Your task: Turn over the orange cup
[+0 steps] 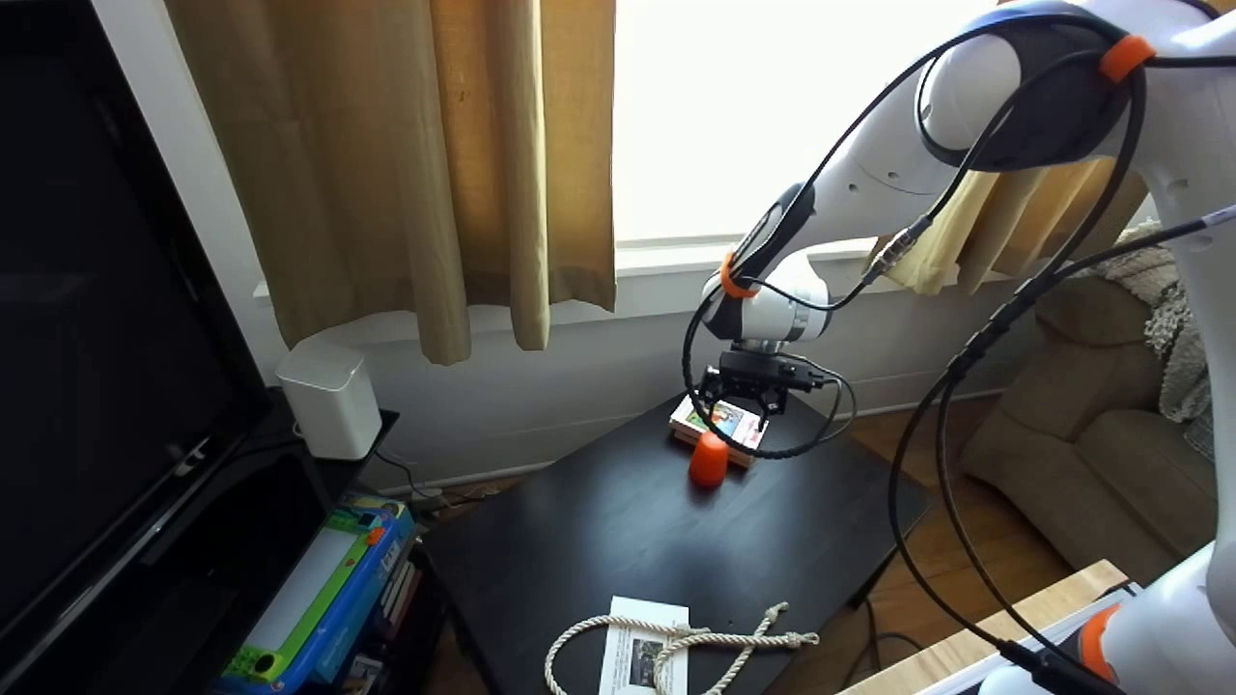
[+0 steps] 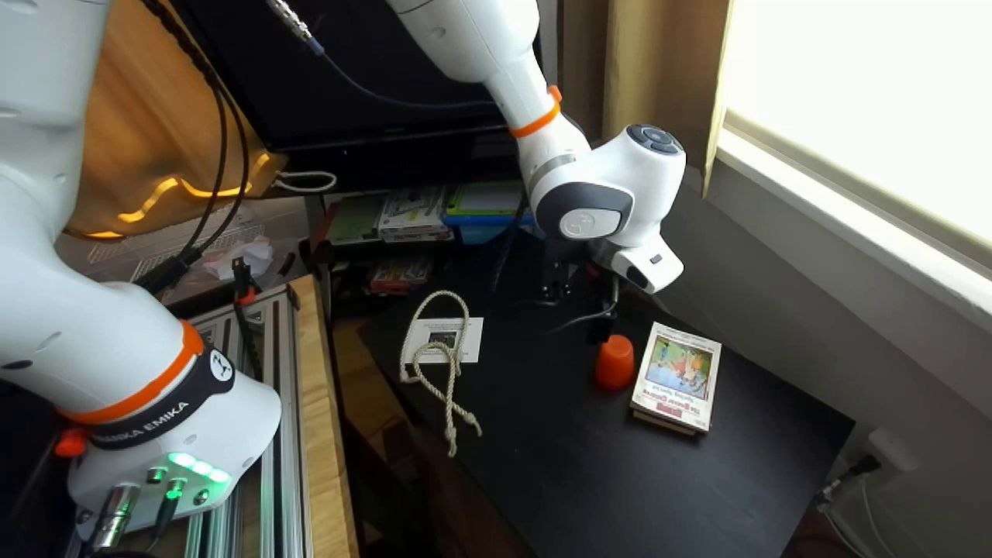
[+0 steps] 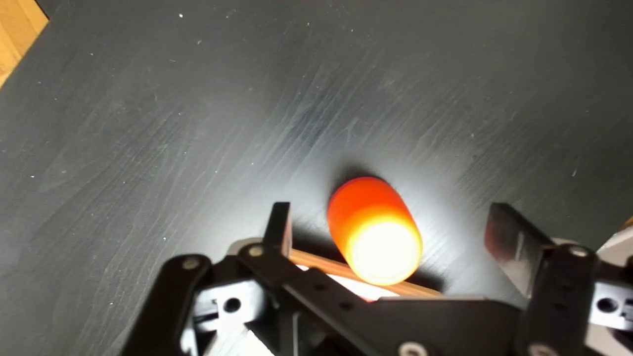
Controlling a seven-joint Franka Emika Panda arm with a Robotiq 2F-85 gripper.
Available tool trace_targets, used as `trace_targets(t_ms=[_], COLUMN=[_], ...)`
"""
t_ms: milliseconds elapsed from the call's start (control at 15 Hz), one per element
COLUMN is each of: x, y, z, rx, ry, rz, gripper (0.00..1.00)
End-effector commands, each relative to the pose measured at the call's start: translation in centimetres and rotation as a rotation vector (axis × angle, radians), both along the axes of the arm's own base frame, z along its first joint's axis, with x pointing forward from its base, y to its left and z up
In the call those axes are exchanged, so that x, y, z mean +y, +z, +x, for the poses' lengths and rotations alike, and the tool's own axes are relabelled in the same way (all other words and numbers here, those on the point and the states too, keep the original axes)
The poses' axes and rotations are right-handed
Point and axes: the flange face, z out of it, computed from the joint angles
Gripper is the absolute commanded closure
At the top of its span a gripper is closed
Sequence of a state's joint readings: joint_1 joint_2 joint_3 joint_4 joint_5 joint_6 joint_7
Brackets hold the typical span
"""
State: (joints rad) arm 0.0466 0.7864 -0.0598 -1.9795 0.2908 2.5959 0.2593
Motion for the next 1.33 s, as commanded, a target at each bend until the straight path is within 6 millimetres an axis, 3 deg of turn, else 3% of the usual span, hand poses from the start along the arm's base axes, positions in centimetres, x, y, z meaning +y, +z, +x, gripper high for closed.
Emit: trace_targets(t_ms=[0,600,1267], x=[-1.3,-2.6,-4.4], y=[-3.0,-8.2,-11.9], z=[1.1,4.3,6.1], rx=[0.013,0.006,0.074], ry=[-0.018,-0.048,-0.103], rz=[-0.006,0.040,0.155], gripper=[0.00,0.00,0.00])
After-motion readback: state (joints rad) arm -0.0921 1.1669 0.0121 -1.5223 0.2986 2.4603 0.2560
